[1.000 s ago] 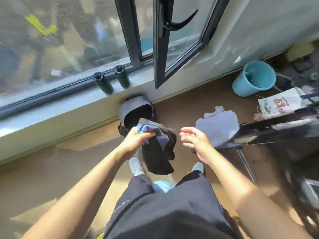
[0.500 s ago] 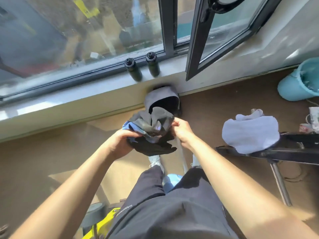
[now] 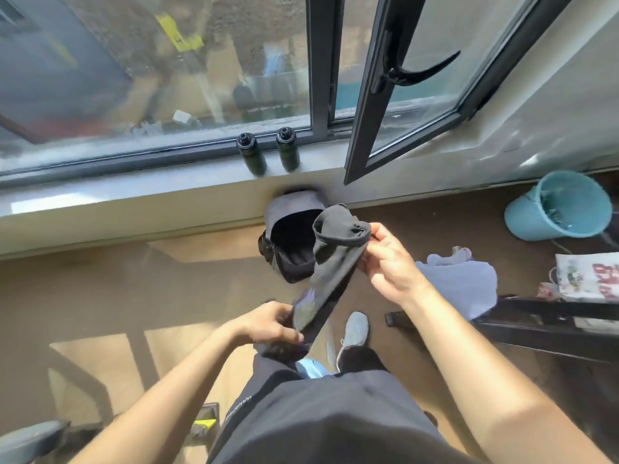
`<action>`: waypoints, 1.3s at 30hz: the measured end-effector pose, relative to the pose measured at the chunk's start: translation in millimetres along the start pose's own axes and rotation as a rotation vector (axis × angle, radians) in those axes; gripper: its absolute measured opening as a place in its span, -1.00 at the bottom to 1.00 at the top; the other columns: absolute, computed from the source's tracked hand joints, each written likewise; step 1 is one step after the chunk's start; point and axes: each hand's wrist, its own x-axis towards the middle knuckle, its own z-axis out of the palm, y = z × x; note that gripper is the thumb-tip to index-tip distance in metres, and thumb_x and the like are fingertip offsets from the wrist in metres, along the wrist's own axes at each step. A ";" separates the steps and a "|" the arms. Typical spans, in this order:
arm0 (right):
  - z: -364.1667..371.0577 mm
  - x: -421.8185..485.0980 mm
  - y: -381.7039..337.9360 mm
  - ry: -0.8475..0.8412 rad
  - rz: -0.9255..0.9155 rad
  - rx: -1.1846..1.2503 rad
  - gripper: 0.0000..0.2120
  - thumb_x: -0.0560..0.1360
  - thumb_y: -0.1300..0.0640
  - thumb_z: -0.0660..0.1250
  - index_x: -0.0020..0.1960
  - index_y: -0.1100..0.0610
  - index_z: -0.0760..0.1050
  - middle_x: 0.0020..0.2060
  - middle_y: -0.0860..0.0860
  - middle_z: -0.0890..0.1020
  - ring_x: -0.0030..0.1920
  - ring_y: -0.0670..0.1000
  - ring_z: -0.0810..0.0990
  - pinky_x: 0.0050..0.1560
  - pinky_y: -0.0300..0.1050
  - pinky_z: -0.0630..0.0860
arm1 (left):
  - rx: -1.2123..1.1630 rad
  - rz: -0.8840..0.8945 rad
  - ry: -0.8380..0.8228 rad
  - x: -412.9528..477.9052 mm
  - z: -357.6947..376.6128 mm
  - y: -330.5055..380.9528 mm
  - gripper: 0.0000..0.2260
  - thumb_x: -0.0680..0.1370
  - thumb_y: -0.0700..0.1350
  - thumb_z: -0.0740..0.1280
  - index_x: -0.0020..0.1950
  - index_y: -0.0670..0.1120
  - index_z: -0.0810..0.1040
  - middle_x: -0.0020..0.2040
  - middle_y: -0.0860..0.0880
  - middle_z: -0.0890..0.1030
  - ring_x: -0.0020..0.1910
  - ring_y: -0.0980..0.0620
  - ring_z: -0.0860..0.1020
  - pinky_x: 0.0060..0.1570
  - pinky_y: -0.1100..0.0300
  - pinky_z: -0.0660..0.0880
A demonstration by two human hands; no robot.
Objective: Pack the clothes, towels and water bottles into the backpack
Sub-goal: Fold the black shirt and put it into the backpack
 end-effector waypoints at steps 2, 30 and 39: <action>1.6 -11.4 -11.1 -0.011 -0.027 -0.010 -0.74 0.59 0.43 0.18 0.08 0.12 0.48 -0.10 0.05 0.64 -0.15 -0.05 0.61 -0.14 -0.19 0.53 | 0.019 0.040 0.101 7.7 -2.0 14.5 -0.74 0.41 0.07 0.52 0.02 -0.02 0.68 -0.05 0.02 0.73 -0.03 -0.02 0.68 0.19 -0.08 0.60; 13.7 -31.2 -20.7 -0.103 -0.123 -1.191 -0.90 0.47 0.15 0.49 -0.20 0.02 0.62 -0.05 -0.05 0.68 -0.08 -0.07 0.65 -0.05 0.01 0.64 | -0.244 0.699 0.659 -12.8 -80.8 139.8 -0.69 0.62 -0.23 0.28 0.32 -0.20 0.65 0.22 -0.04 0.72 0.18 0.08 0.66 0.21 0.15 0.58; 22.1 3.7 -8.4 -0.140 -0.211 -1.138 -0.65 0.48 0.13 0.49 0.17 -0.21 0.55 0.21 -0.17 0.47 0.22 -0.10 0.50 0.14 -0.39 0.48 | -0.160 0.782 0.718 -43.5 -112.1 154.1 -0.62 0.53 -0.39 0.15 0.14 -0.21 0.70 0.05 -0.09 0.76 0.07 0.00 0.70 0.10 0.19 0.59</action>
